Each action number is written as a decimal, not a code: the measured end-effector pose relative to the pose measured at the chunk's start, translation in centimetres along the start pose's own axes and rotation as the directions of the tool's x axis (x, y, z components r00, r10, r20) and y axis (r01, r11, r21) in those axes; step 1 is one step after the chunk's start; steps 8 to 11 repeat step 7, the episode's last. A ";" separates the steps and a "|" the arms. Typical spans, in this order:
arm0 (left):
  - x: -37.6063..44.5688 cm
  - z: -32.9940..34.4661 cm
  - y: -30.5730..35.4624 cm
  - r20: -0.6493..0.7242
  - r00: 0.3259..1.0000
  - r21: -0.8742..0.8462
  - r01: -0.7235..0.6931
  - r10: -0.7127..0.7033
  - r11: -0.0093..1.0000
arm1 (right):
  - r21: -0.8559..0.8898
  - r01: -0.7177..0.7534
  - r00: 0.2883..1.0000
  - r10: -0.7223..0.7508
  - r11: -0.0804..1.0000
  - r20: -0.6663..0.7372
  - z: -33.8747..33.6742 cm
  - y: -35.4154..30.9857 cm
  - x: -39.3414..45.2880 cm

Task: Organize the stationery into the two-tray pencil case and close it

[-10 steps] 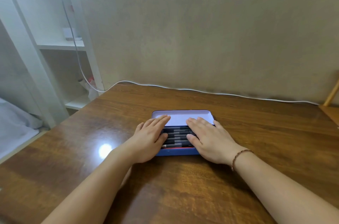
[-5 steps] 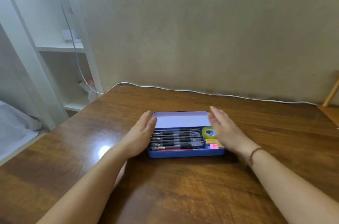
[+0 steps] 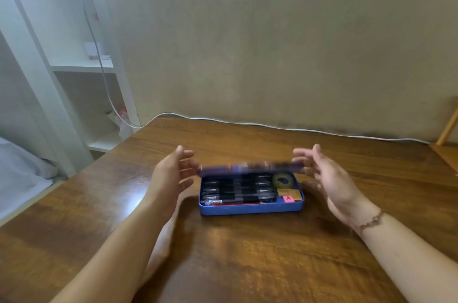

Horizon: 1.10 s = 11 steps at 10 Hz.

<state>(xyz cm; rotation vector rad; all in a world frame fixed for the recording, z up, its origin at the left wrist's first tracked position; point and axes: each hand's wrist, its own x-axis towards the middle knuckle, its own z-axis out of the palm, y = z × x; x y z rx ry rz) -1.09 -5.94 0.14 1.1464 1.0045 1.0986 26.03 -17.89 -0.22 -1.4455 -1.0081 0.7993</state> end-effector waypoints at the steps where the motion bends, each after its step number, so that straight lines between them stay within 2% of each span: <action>1: -1.9 -0.2 -1.0 0.117 0.945 0.501 -0.323 0.306 0.803 | -0.255 0.105 0.994 -0.099 0.961 0.036 -0.4 1.2 -1.9; 2: -4.0 -0.8 -2.2 0.362 0.830 0.757 -0.527 0.424 0.386 | -0.615 0.297 0.955 -0.240 0.730 0.176 -0.9 2.8 -3.2; 3: -5.0 -0.8 -2.8 0.431 0.788 0.804 -0.557 0.440 0.208 | -0.802 0.346 0.932 -0.275 0.487 0.235 -1.1 3.8 -4.4; 4: -4.9 -0.1 -3.2 0.453 0.744 0.804 -0.579 0.491 0.136 | -0.878 0.327 0.920 -0.330 0.350 0.211 -0.7 4.0 -4.7; 5: -4.9 0.7 -3.2 0.453 0.747 0.811 -0.571 0.486 0.122 | -0.903 0.252 0.955 -0.240 0.349 0.174 -0.1 3.2 -4.4; 6: -5.0 1.0 -3.0 0.391 0.794 0.821 -0.530 0.466 0.213 | -0.873 0.236 0.969 -0.174 0.427 0.177 -0.5 1.2 -4.2; 7: -6.0 0.4 -2.4 0.312 0.856 0.854 -0.443 0.412 0.273 | -0.698 0.271 0.944 -0.325 0.663 0.058 -2.2 -2.6 -6.4; 11: -6.0 0.4 -2.4 0.312 0.856 0.854 -0.443 0.412 0.273 | -0.698 0.271 0.944 -0.325 0.663 0.058 -2.2 -2.6 -6.4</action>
